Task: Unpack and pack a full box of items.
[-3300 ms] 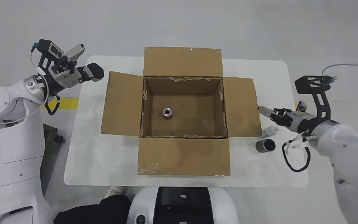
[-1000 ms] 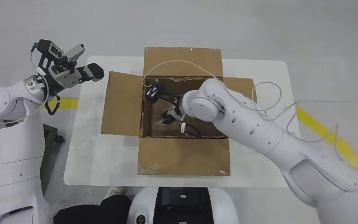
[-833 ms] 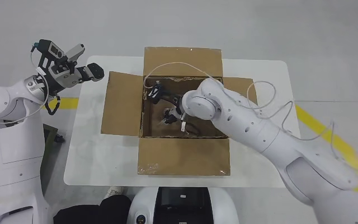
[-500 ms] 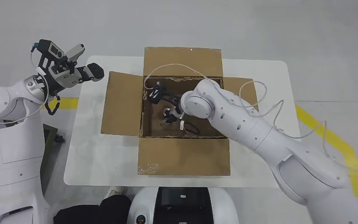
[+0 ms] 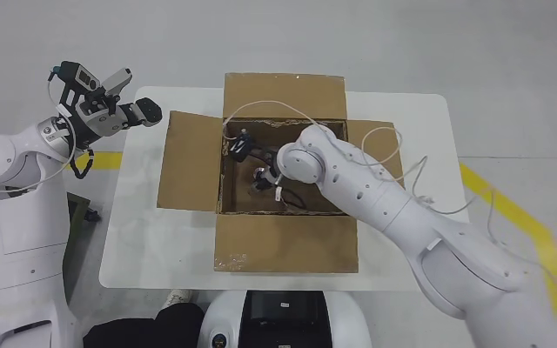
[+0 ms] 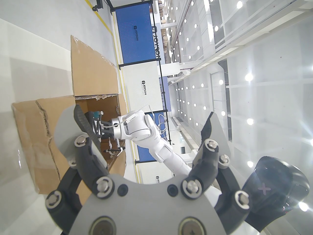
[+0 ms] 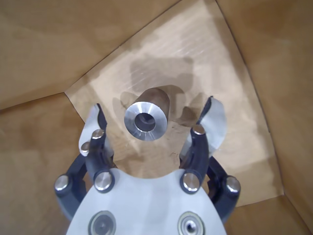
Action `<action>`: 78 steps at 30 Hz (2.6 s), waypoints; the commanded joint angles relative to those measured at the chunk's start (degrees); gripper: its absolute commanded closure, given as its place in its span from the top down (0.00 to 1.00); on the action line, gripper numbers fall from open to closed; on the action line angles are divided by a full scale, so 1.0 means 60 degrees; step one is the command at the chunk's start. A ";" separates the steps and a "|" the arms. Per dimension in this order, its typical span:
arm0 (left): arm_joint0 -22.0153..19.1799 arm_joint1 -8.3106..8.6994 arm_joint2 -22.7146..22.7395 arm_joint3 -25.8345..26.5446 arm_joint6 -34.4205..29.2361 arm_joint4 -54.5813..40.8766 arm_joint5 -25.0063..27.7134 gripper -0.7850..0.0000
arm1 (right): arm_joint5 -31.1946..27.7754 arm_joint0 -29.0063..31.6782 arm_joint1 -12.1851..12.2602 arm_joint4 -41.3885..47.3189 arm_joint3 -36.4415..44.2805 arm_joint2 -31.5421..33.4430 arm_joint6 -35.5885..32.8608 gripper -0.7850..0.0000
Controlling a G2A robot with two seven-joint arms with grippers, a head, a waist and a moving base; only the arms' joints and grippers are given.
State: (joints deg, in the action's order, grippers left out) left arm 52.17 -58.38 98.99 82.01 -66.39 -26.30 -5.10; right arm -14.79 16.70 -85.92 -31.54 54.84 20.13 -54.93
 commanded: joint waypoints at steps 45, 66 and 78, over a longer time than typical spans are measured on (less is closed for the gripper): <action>0.0000 0.0000 0.0000 0.0000 0.0000 0.0000 0.0000 1.00 | 0.2123 0.2852 0.1848 -0.1653 0.7445 0.5017 -0.3323 0.00; 0.0000 0.0000 0.0000 0.0000 0.0000 0.0000 0.0000 1.00 | 0.3225 0.5967 0.2774 -0.3344 1.1714 0.9297 -0.4624 0.00; 0.0000 0.0000 0.0000 0.0000 0.0000 0.0000 0.0000 1.00 | 0.2059 0.7794 0.3180 -0.3022 1.3004 1.1982 -0.5512 0.00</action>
State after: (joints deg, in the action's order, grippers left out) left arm 52.17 -58.38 98.99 82.01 -66.39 -26.30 -5.10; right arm -2.16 62.36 -67.00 -50.21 132.64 90.39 -88.05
